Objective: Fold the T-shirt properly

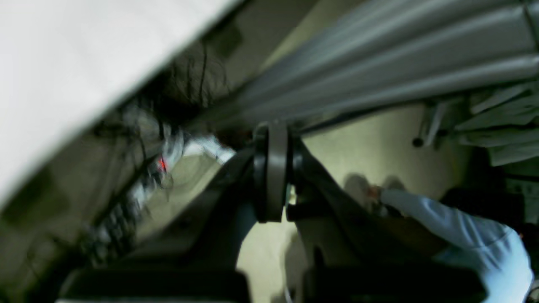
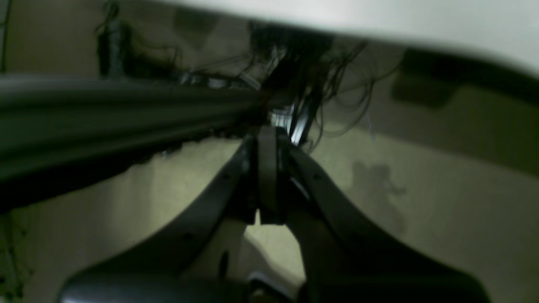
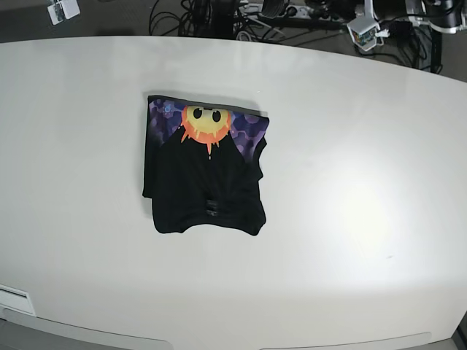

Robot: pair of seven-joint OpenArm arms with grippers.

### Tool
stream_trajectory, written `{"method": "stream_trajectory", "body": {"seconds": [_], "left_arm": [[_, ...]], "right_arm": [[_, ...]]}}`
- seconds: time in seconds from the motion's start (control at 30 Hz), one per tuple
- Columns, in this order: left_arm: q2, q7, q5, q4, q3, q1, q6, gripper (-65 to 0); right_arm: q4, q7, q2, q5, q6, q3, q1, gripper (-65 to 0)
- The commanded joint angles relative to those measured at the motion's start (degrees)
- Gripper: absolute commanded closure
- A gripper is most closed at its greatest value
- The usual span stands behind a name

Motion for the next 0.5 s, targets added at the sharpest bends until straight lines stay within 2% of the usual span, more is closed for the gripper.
{"method": "stream_trajectory", "body": {"seconds": [0.0,0.13,0.23,0.33,0.47], "left_arm": [[0.6,-1.1,0.9,0.8,-0.3,2.0,-0.3,0.0],[3.1,-3.0,5.3,-5.1,0.1,5.1,-0.3,0.0],[3.1,-8.8,10.1,-15.6,2.1,4.3,1.0,0.0],[3.1,-14.1,15.2,-28.3,5.3,0.7,2.6,0.0],[3.4,-19.9,19.8,-47.2,12.1,-8.3,3.7,0.0]], "right_arm": [[0.7,0.8,0.3,-0.2,0.2,-0.4,-1.7,0.0],[-2.6,1.6,0.3,-5.0,0.1,-5.7,-2.7,0.0],[-9.7,6.4,0.4,-11.1,0.1,-11.5,-1.4,0.0],[-18.7,9.9,0.6,-16.9,-1.0,-16.9,2.4,0.0],[-32.4,15.2,2.3,-22.9,-2.9,-22.7,10.3,0.0]]}}
